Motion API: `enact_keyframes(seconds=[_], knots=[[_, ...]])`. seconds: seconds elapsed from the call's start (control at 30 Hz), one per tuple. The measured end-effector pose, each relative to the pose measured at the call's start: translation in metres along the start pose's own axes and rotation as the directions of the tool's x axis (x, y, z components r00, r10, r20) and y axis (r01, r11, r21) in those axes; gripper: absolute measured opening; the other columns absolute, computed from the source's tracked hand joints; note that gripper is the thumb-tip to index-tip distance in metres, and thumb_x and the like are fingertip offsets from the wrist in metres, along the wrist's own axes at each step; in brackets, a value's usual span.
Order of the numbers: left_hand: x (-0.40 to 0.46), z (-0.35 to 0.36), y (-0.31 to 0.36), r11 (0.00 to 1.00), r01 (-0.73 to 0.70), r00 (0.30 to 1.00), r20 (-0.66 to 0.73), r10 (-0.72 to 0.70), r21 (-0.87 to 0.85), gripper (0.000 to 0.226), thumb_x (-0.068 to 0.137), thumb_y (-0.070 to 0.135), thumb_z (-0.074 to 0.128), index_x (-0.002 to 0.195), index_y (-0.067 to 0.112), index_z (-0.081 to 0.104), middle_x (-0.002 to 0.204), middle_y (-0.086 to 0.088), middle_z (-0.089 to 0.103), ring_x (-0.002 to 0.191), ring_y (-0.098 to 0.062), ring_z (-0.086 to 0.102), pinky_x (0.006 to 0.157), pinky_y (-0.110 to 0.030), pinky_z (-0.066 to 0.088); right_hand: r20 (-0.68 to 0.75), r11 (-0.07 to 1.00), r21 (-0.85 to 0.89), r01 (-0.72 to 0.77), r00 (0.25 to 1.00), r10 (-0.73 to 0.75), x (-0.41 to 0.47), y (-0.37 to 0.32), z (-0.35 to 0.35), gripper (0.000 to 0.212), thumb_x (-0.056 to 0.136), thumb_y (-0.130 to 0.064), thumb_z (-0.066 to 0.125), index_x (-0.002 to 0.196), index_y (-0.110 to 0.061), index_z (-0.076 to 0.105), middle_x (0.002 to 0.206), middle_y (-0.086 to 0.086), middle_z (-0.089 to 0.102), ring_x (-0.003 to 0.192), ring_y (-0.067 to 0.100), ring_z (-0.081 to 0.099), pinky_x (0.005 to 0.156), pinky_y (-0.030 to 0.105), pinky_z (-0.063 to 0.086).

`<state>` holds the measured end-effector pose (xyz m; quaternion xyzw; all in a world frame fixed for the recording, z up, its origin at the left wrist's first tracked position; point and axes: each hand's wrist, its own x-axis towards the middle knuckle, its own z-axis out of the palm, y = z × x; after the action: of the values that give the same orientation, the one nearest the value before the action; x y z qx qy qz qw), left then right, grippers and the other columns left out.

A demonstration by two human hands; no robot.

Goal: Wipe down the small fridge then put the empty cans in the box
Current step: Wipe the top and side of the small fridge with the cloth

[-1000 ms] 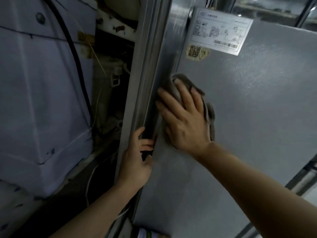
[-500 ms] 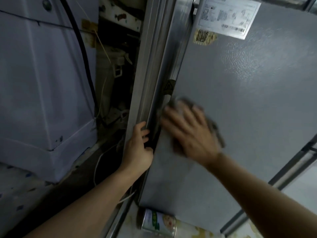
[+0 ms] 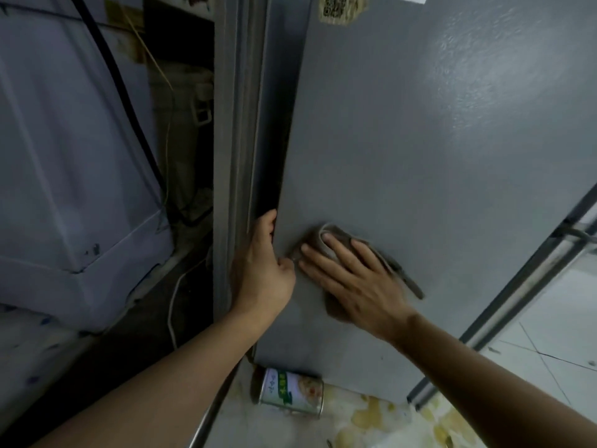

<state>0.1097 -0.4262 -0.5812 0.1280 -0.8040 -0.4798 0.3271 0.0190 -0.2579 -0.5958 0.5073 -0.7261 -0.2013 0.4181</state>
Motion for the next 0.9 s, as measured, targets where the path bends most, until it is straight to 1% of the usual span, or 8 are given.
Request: enact_keyframes(seconds=[0.1,0.17,0.3,0.47,0.57,0.73,0.83,0.9], knots=[[-0.003,0.003,0.005,1.0,0.021,1.0,-0.005,-0.021,0.003,0.069,0.083,-0.002,0.056,0.141,0.027,0.033,0.135,0.004,0.05,0.118,-0.016,0.052,0.094,-0.028,0.044,-0.15,0.986,0.022,-0.165,0.975,0.166,0.008,0.042,-0.027,0.053,0.095,-0.026,0.03,0.148,-0.022,0.025,0.155,-0.001,0.021,0.146,0.029,0.008,0.116,0.044,0.006],[-0.005,0.004,0.009,1.0,0.023,1.0,-0.011,-0.023,-0.014,0.068,0.083,-0.004,0.055,0.141,0.025,0.033,0.134,0.005,0.05,0.117,-0.011,0.05,0.091,-0.022,0.041,-0.243,0.963,0.048,-0.264,0.932,0.268,0.012,0.069,-0.043,0.051,0.096,-0.026,0.032,0.146,-0.02,0.03,0.154,0.003,0.025,0.143,0.033,0.016,0.116,0.046,0.007],[-0.005,0.008,0.01,0.999,0.037,0.999,-0.025,-0.037,-0.002,0.067,0.084,-0.005,0.055,0.141,0.023,0.032,0.133,0.005,0.048,0.11,0.001,0.042,0.089,-0.016,0.036,-0.191,0.901,0.156,-0.404,0.883,0.429,-0.007,0.06,-0.036,0.061,0.092,-0.027,0.045,0.148,-0.02,0.024,0.156,0.006,0.017,0.145,0.033,0.003,0.117,0.046,-0.003],[-0.005,0.008,0.012,0.998,0.057,0.998,-0.025,-0.058,-0.012,0.066,0.083,-0.005,0.055,0.139,0.024,0.035,0.127,0.007,0.049,0.107,-0.002,0.045,0.08,-0.012,0.037,0.025,0.982,0.007,-0.189,0.982,0.189,-0.07,0.021,0.002,0.073,0.086,-0.036,0.037,0.151,-0.021,0.008,0.16,0.003,-0.003,0.146,0.03,-0.009,0.117,0.045,-0.005],[-0.005,0.01,0.014,0.998,0.063,0.997,-0.04,-0.063,0.006,0.066,0.082,-0.002,0.059,0.138,0.023,0.035,0.131,0.003,0.051,0.106,-0.005,0.046,0.084,-0.018,0.037,0.017,0.988,-0.03,-0.152,0.988,0.153,-0.069,0.038,-0.012,0.068,0.086,-0.03,0.036,0.15,-0.022,0.016,0.158,0.004,0.012,0.145,0.032,0.005,0.116,0.045,0.0],[-0.004,0.012,0.017,0.996,0.091,0.995,-0.047,-0.091,-0.003,0.063,0.083,0.001,0.06,0.137,0.022,0.036,0.131,0.002,0.052,0.105,-0.004,0.046,0.084,-0.02,0.037,-0.214,0.86,-0.042,-0.508,0.846,0.489,-0.046,0.09,-0.054,0.071,0.083,-0.027,0.06,0.147,-0.02,0.031,0.152,0.01,0.014,0.136,0.038,0.015,0.115,0.049,0.001],[-0.003,0.013,0.017,0.995,0.095,0.993,-0.067,-0.093,0.024,0.061,0.083,0.001,0.06,0.136,0.023,0.036,0.129,0.003,0.053,0.104,-0.004,0.046,0.084,-0.022,0.038,-0.259,0.812,0.002,-0.584,0.784,0.564,-0.049,0.08,-0.047,0.079,0.078,-0.023,0.07,0.146,-0.017,0.031,0.149,0.013,0.018,0.127,0.04,0.024,0.105,0.052,0.021],[-0.001,0.014,0.015,0.995,0.099,0.993,-0.067,-0.097,0.03,0.062,0.083,0.002,0.06,0.136,0.024,0.036,0.13,0.003,0.052,0.105,-0.005,0.047,0.084,-0.022,0.038,-0.214,0.812,0.018,-0.583,0.791,0.573,-0.07,0.053,-0.024,0.09,0.075,-0.02,0.071,0.149,-0.013,0.019,0.151,0.016,0.016,0.126,0.044,0.025,0.105,0.054,0.023]])
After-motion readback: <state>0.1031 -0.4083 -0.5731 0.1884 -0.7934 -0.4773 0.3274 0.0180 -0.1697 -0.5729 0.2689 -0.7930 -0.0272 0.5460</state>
